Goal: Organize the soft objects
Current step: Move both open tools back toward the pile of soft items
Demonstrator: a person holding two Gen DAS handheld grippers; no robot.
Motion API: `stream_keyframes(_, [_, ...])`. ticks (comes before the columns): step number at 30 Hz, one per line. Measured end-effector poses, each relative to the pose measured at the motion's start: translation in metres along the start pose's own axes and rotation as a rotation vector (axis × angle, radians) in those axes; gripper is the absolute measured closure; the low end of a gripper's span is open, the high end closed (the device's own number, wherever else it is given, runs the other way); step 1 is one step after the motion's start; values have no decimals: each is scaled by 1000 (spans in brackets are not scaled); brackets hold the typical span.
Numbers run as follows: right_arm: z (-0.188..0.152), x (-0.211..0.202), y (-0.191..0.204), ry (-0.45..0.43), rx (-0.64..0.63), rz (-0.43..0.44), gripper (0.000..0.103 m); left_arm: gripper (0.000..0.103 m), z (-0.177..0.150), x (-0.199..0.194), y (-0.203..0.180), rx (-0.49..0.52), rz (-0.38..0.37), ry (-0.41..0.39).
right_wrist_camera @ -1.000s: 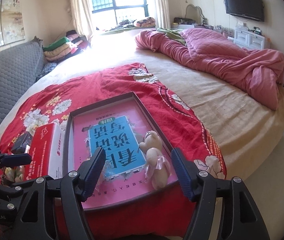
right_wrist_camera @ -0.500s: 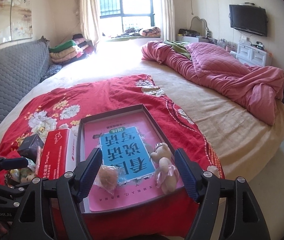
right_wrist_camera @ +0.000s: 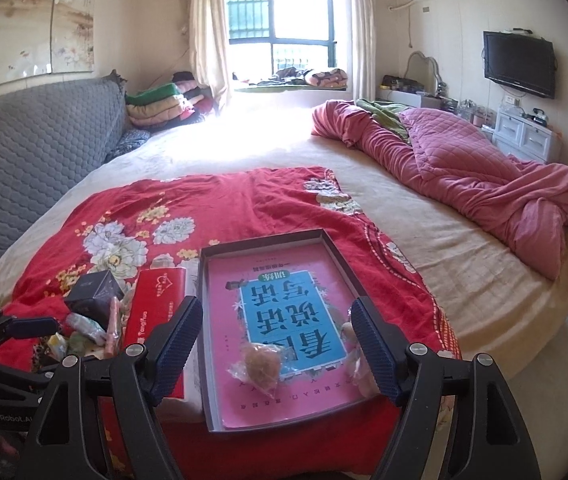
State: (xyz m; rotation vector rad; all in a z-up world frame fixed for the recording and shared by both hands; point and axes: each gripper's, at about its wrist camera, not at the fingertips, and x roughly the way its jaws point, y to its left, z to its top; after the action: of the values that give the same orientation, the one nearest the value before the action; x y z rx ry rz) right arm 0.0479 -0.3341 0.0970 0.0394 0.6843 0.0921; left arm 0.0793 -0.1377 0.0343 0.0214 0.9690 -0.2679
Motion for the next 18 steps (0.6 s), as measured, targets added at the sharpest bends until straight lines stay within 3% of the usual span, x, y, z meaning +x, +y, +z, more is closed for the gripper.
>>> stream_keyframes(18, [7,-12,64,-9,-97,119,25,18,-19,-43,88,-138,106,-45])
